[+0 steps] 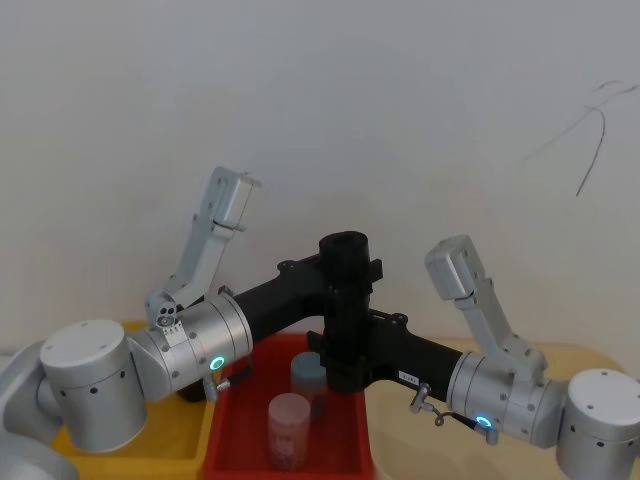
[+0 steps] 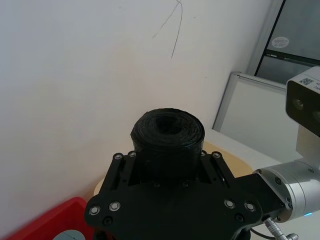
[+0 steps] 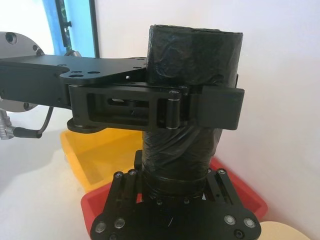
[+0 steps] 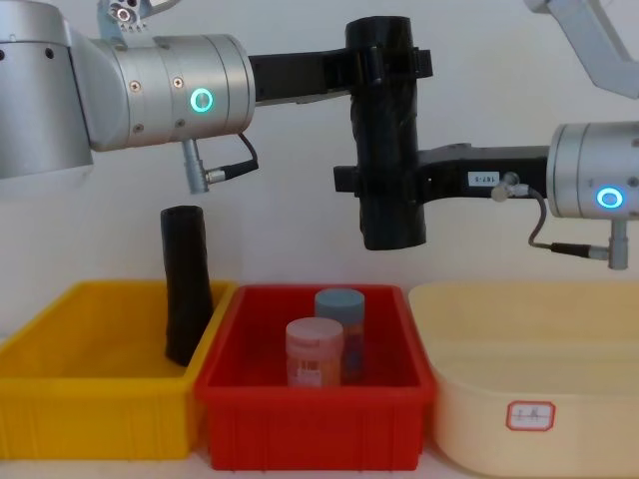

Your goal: Pick up the garbage bag with the one hand and transfer it to the other hand.

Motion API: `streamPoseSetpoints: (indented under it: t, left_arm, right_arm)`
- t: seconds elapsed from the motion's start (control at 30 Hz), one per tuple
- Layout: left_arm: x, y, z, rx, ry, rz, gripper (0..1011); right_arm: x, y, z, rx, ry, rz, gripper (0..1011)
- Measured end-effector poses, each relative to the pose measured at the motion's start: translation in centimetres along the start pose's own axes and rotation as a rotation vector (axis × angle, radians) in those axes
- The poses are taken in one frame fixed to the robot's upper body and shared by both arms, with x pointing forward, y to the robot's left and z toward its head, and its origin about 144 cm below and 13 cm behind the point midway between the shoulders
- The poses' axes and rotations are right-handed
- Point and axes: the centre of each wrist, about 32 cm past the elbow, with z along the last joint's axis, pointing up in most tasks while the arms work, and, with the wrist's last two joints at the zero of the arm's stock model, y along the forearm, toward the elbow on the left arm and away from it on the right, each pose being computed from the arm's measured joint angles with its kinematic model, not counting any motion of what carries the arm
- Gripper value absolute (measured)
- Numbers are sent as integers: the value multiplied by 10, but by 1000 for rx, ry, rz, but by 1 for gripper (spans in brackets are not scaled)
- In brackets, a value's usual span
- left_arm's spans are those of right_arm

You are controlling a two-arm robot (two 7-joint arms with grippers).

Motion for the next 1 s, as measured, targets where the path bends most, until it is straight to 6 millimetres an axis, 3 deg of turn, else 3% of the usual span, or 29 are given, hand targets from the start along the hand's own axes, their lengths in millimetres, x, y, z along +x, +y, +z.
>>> streamPoseSetpoints:
  t: [0.7,1.0]
  left_arm:
    - [0,1,0,-1,1,-3,1001]
    - [3,9,0,-6,12,-33,1000]
  right_arm:
    - [-4,-8,0,22,-4,-49,537]
    - [-6,-15,-1,23,-1,-106,537]
